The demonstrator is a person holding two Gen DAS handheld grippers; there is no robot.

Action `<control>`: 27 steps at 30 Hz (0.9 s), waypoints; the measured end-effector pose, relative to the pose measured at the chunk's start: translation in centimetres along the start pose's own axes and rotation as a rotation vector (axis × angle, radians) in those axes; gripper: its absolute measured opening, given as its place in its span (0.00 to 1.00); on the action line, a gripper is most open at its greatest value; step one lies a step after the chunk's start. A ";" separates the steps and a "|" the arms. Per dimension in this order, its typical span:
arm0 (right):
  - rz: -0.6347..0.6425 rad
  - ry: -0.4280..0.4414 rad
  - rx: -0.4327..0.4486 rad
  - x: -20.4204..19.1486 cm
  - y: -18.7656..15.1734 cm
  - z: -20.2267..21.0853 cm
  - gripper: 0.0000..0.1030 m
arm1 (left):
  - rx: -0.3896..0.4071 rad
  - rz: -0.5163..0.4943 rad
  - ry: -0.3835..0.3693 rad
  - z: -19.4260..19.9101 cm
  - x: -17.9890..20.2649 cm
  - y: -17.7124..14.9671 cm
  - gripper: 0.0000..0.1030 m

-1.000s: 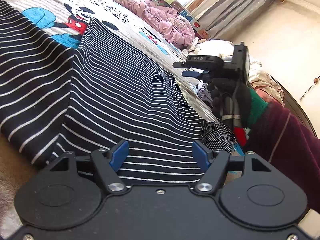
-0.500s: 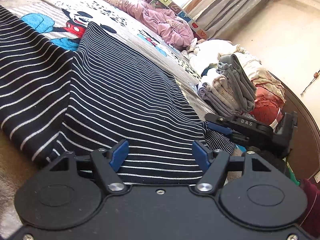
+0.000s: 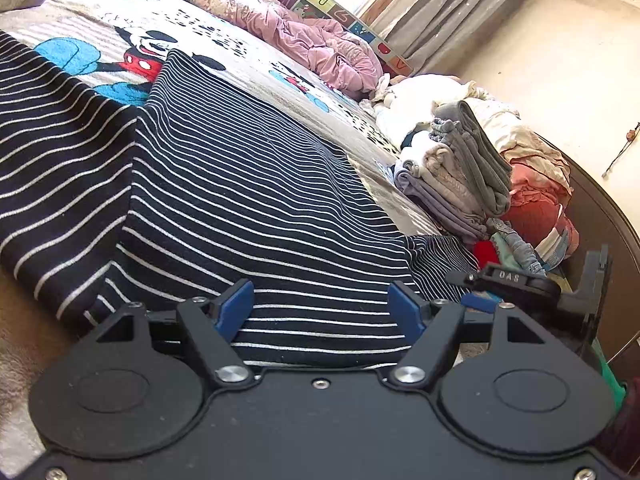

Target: Fold clothes

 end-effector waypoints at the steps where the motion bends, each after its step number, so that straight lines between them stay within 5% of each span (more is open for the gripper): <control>1: -0.049 -0.021 -0.003 0.9 -0.7 0.4 0.52 | 0.000 0.000 -0.003 0.1 0.1 -0.1 0.71; 5: -0.327 0.139 -0.049 2.7 -3.2 1.2 0.53 | 0.000 -0.015 -0.005 0.1 0.5 -0.4 0.72; 8: -0.370 0.152 -0.053 2.4 -2.8 -0.1 0.50 | 0.005 -0.031 -0.002 0.1 0.6 -0.6 0.72; 9: -0.363 0.157 -0.051 2.1 -2.6 -0.8 0.41 | 0.007 -0.032 -0.002 0.1 0.6 -0.7 0.72; 10: -0.358 0.138 -0.054 2.1 -2.5 -1.3 0.11 | 0.009 -0.033 -0.003 0.1 0.6 -0.7 0.72; 11: -0.375 0.131 -0.047 2.3 -2.4 -1.2 0.08 | 0.010 -0.036 -0.003 0.2 0.5 -0.8 0.72; 21: -0.481 0.129 0.005 4.6 -3.8 0.2 0.06 | 0.007 -0.058 0.001 0.3 0.8 -1.0 0.74; 27: -0.435 0.147 0.017 5.1 -3.6 0.0 0.09 | 0.007 -0.063 0.007 0.5 0.8 -0.9 0.74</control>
Point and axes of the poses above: each gripper's, at about its wrist camera, not at the fingertips, and z roughly against the way its jaws point, x to its right, y to its top, the point moved 4 cm from there along -z, roughly the way its jaws point, and after that the axes turned 5 degrees about -z, right-handed, at the moved point
